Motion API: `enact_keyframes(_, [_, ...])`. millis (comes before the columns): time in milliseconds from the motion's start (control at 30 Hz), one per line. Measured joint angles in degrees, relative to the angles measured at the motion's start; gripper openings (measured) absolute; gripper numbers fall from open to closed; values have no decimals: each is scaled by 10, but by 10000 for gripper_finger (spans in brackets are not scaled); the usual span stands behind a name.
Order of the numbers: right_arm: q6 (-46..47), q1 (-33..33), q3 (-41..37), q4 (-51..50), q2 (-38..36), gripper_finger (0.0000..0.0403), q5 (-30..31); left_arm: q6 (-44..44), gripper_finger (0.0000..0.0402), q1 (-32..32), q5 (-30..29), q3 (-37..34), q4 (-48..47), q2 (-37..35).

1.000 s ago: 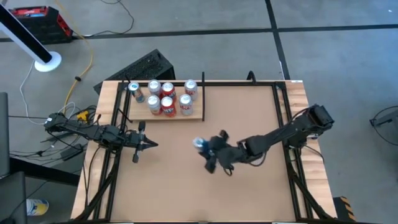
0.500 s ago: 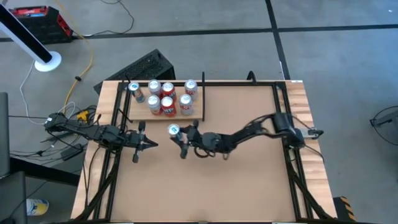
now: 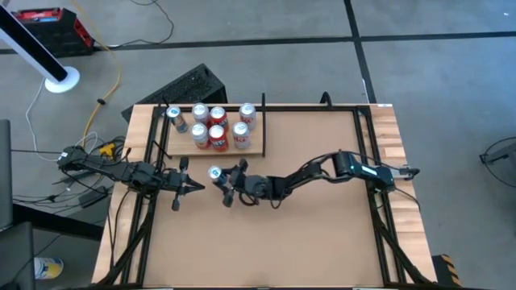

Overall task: Place canned beverage on shelf
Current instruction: Put the blue soda can on the shelf aligned with the other blue soda can

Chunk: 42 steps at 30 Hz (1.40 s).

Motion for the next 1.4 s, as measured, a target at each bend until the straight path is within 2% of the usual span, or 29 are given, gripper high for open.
enact_keyframes(133, [0, 0, -1, -14, -4, 354, -1, 0, 0, 0, 0, 0, 0, 0])
enact_keyframes(233, [0, 0, -1, -14, -5, 388, -1, 0, 0, 0, 0, 0, 0, 0])
enact_keyframes(400, [-9, 1, -1, -22, -20, 374, -1, 0, 0, 0, 0, 0, 0, 0])
enact_keyframes(500, [-29, 5, -2, -68, -48, 370, -1, 0, 0, 0, 0, 0, 0, 0])
enact_keyframes(600, [-42, 9, -1, -142, -96, 369, -1, 0, 0, 0, 0, 0, 0, 0])
enact_keyframes(833, [-45, 11, -1, -244, -202, 369, 0, 0, 0, 0, 0, 0, 0, 0])
enact_keyframes(933, [-43, 19, -1, -345, -268, 369, 0, 0, 0, 0, 0, 0, 0, 0])
enact_keyframes(1133, [29, 50, -1, -655, -382, 370, -1, 0, 0, 0, 0, 0, 0, 0])
enact_keyframes(1300, [73, 81, -7, -850, -422, 370, 13, 0, 0, 0, 0, 0, 0, 0])
enact_keyframes(1400, [98, 94, -50, -930, -451, 366, 34, 0, 0, 0, 0, 0, 0, 0])
